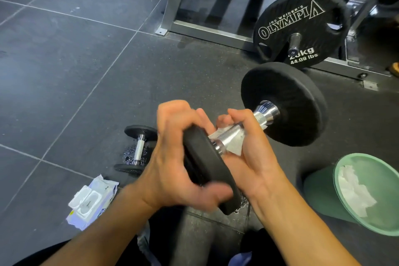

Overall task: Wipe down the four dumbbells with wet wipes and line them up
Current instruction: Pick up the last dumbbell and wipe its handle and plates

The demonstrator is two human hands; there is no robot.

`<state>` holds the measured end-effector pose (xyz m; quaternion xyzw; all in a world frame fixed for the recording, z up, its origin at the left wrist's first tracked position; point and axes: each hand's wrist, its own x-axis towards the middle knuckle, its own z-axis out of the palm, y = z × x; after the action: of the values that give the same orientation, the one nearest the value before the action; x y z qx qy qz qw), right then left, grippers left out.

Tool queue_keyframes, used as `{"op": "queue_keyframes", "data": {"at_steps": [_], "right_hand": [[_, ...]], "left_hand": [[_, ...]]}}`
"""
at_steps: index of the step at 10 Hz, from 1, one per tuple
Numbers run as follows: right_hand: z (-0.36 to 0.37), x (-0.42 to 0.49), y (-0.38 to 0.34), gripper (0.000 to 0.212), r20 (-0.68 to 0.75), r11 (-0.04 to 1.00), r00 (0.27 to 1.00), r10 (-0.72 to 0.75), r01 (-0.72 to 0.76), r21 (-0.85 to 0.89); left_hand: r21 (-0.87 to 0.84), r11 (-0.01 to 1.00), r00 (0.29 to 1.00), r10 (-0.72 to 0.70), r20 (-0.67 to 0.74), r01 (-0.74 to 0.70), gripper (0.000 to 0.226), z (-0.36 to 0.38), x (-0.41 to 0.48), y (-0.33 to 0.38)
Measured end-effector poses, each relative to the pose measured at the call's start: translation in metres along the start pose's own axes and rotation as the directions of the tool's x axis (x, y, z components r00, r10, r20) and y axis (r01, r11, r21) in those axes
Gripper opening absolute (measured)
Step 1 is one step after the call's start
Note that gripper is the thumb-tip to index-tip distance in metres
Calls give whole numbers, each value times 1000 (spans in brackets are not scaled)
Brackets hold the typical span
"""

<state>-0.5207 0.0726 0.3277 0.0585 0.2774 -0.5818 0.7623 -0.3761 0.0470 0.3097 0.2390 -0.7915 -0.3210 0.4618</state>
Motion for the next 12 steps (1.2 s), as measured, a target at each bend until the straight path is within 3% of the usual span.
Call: {"op": "queue_keyframes", "data": {"at_steps": [1,2,3,4,5,6,7,8,9,10,11,12], "right_hand": [[-2,1,0,20,-32,1000,1000,0,0,-16],[0,-3,0,19,-39,999,999,-9,8,-35],[2,-10,0,24,-54,997,998,38,-41,-60],[5,-12,0,21,-72,996,997,41,-47,-81],[1,-6,1,23,-92,993,996,17,-27,-115],[3,-4,1,23,-76,989,997,33,-43,-141],[0,-1,2,26,-82,991,996,37,-47,-125],[-4,2,2,20,-57,991,998,38,-45,-127],[-4,3,3,24,-46,991,998,49,-54,-122],[-2,2,6,25,-57,994,995,77,-81,-67],[1,1,7,26,-69,995,993,96,-98,-15],[6,1,7,26,-79,995,992,101,-100,17]], "left_hand": [[324,874,932,346,110,-363,75,-5,-3,-3],[34,977,957,-198,-212,210,70,-3,5,2],[-720,13,348,-881,320,694,95,-17,2,7],[-545,-406,215,-623,752,733,104,-20,-10,21],[-560,-423,201,-642,740,712,91,-11,-1,24],[-675,-300,260,-759,597,675,77,-1,0,26],[-800,156,532,-816,226,579,36,9,-5,26],[-265,910,945,-328,8,318,76,6,-15,14],[302,933,979,174,102,-197,85,-4,-19,1],[-114,956,921,-290,-260,269,61,-1,-3,7],[-729,-10,341,-879,333,684,75,-6,3,15],[-613,-407,223,-680,699,677,89,-11,-6,19]]}}
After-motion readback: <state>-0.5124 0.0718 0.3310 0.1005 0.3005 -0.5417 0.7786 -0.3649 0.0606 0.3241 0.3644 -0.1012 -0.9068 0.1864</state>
